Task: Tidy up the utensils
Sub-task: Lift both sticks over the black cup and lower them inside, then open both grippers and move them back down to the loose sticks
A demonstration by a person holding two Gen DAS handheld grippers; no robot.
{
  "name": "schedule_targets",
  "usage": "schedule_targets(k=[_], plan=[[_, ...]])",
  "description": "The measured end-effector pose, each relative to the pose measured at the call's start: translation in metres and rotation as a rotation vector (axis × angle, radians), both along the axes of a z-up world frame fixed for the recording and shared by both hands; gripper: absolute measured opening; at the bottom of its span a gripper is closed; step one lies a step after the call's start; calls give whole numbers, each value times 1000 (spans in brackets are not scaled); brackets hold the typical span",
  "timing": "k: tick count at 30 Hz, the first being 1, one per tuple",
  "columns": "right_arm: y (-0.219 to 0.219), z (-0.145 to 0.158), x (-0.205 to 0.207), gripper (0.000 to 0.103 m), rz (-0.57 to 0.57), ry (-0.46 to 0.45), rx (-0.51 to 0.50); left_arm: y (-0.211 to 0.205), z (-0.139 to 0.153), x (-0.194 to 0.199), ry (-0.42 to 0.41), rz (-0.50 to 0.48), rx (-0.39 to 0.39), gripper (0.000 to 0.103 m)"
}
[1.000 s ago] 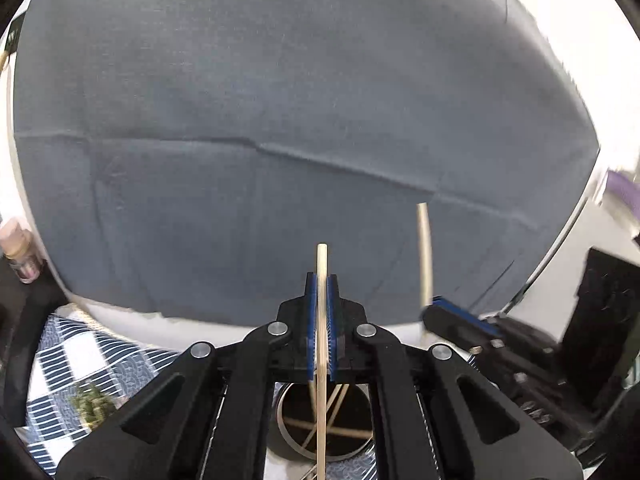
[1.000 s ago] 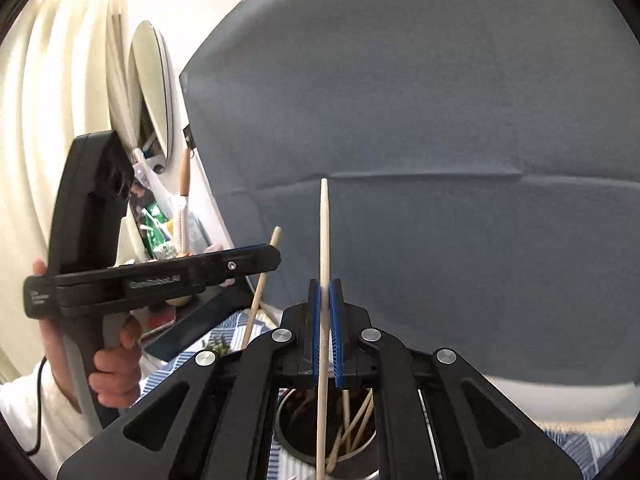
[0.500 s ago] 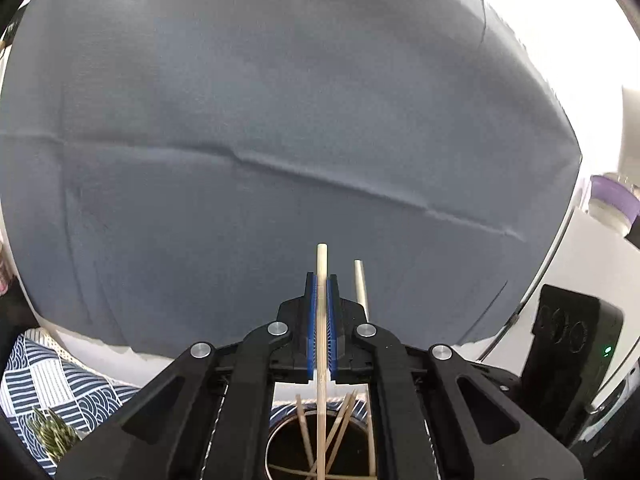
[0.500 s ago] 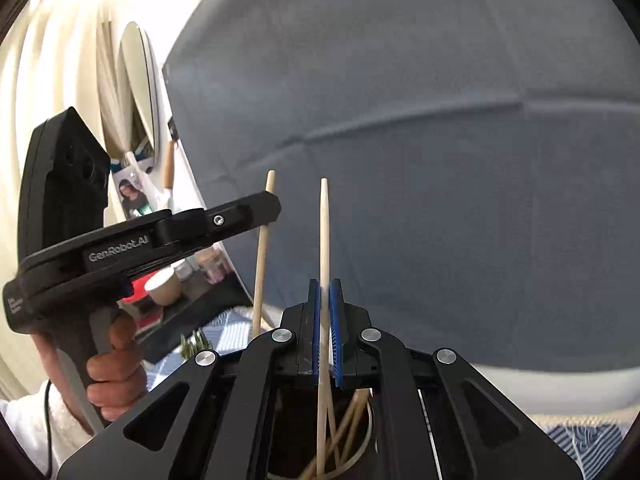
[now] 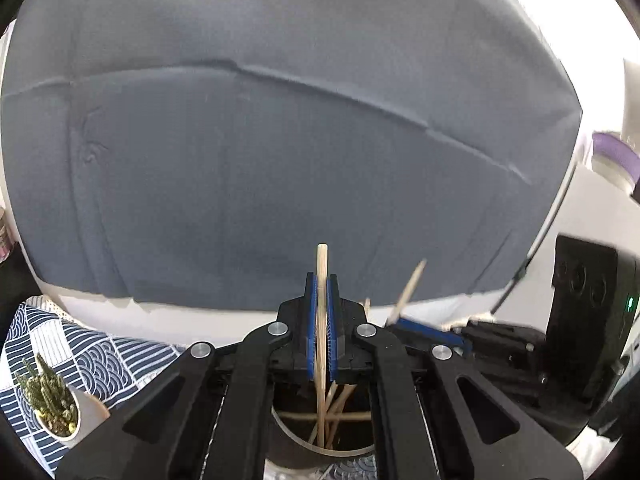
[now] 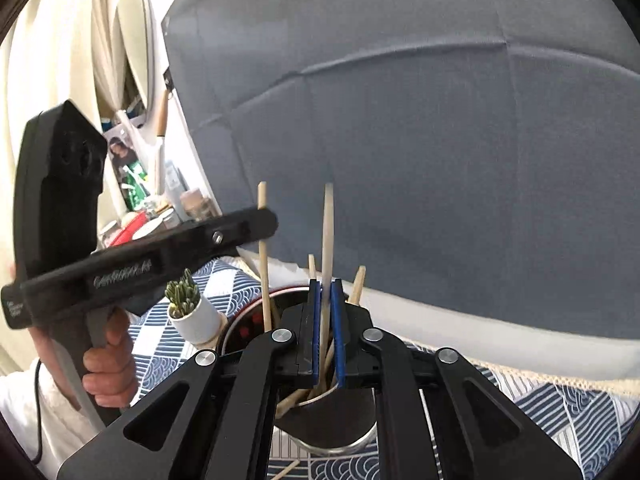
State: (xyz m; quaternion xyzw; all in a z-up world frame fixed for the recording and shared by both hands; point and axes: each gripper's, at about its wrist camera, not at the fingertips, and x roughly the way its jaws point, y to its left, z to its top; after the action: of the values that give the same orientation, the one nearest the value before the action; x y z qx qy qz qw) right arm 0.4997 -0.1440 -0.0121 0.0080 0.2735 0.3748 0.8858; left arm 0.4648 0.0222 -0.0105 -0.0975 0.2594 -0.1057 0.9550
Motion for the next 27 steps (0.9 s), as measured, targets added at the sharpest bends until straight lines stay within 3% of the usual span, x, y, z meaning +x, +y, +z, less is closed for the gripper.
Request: schedule_targets(k=[5,7,11,17,19,27], plan=[[1,1,-5,11,-43,15,-12,1,-7,-14,24,-29,24,5],[-5,3,-10,32,-73,10,-20,5,-9,-17,42,-39,4,11],[-14,6,-19,40,-116,13,-33,16,-15,-29,50,-56,9,48],[-25,5,-34,68,-187,28,-30,25,-30,-42,133,-70,21,68],[-29,3,-40,85,-204,43,-32,26,-37,-46,159,-76,20,73],[-40,-13,-68,87,-280,94,-56,29,-72,-65,278,-61,66,94]])
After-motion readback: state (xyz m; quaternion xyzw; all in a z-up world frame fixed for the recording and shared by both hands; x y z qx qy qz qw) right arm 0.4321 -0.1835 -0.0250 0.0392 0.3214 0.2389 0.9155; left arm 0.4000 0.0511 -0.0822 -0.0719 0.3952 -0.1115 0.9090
